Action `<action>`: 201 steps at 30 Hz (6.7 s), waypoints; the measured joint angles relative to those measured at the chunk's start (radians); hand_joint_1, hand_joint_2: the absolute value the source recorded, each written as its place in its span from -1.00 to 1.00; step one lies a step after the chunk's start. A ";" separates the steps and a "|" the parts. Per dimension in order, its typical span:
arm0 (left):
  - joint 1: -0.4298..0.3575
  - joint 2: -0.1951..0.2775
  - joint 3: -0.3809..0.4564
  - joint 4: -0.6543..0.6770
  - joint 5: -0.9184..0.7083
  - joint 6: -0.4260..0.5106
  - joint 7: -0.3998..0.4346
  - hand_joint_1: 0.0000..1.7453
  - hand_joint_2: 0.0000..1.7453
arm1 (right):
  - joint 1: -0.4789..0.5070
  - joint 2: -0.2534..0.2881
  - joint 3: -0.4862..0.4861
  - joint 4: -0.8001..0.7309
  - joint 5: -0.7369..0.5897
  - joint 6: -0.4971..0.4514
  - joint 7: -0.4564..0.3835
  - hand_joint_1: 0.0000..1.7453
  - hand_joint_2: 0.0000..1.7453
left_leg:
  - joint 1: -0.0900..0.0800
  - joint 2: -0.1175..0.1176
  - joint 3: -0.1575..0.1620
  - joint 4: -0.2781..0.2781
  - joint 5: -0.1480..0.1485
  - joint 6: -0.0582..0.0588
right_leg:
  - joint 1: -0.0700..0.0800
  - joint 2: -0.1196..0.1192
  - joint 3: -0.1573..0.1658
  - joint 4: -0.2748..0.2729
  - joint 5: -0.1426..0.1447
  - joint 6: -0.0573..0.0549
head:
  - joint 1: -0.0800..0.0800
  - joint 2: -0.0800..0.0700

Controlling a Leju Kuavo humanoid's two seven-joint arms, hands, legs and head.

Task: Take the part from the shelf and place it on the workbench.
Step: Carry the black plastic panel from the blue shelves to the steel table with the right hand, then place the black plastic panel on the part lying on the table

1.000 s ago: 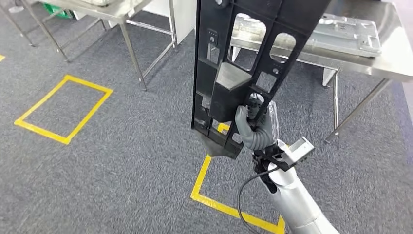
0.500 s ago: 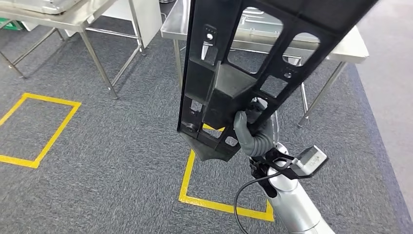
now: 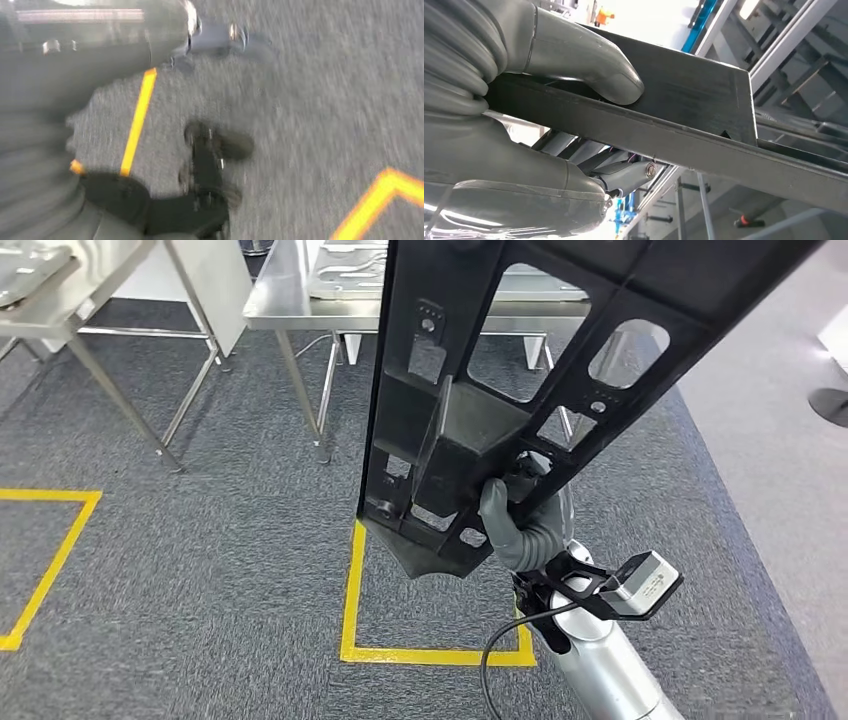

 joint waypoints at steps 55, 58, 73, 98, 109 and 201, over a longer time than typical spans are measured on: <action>0.014 0.018 0.010 0.001 -0.045 -0.057 -0.010 -1.00 1.00 | 0.074 0.014 -0.056 -0.016 0.036 0.005 0.001 1.00 1.00 | -0.008 -0.088 0.091 -0.041 -0.033 0.048 | -0.010 0.018 -0.098 0.111 -0.052 0.046 | 0.000 0.000; 0.011 0.018 0.010 0.001 -0.044 -0.055 -0.010 -1.00 1.00 | 0.077 0.013 -0.060 -0.013 0.034 0.006 0.001 1.00 1.00 | -0.010 -0.087 0.126 -0.045 -0.068 0.030 | -0.001 0.011 -0.083 0.029 0.055 0.024 | 0.001 0.000; 0.020 0.022 0.017 0.001 -0.039 -0.051 -0.014 -1.00 1.00 | 0.069 0.019 -0.060 0.019 0.015 0.022 0.001 1.00 1.00 | -0.020 -0.093 -0.108 0.015 0.093 0.040 | 0.008 0.039 0.122 0.012 -0.109 0.000 | 0.001 0.000; 0.012 0.021 0.033 0.001 -0.041 -0.053 -0.022 -1.00 1.00 | 0.055 0.022 -0.068 0.041 0.010 0.005 0.001 1.00 1.00 | -0.003 -0.095 -0.112 0.271 -0.128 -0.001 | -0.005 0.021 0.041 0.012 -0.039 -0.012 | 0.001 0.000; 0.020 0.021 0.042 0.001 -0.029 -0.050 -0.025 -1.00 1.00 | 0.037 0.035 -0.067 0.050 0.006 0.020 0.001 1.00 1.00 | -0.016 -0.099 -0.035 -0.031 0.085 0.055 | 0.002 0.029 0.080 0.102 -0.077 0.033 | 0.001 0.000; 0.005 0.010 0.141 0.004 -0.140 -0.101 -0.167 -1.00 -1.00 | -0.490 0.157 0.224 1.309 0.846 -0.520 0.119 -1.00 -1.00 | 0.000 -0.098 -0.056 -0.007 0.077 0.036 | 0.000 0.022 -0.032 0.058 -0.022 0.029 | 0.000 0.000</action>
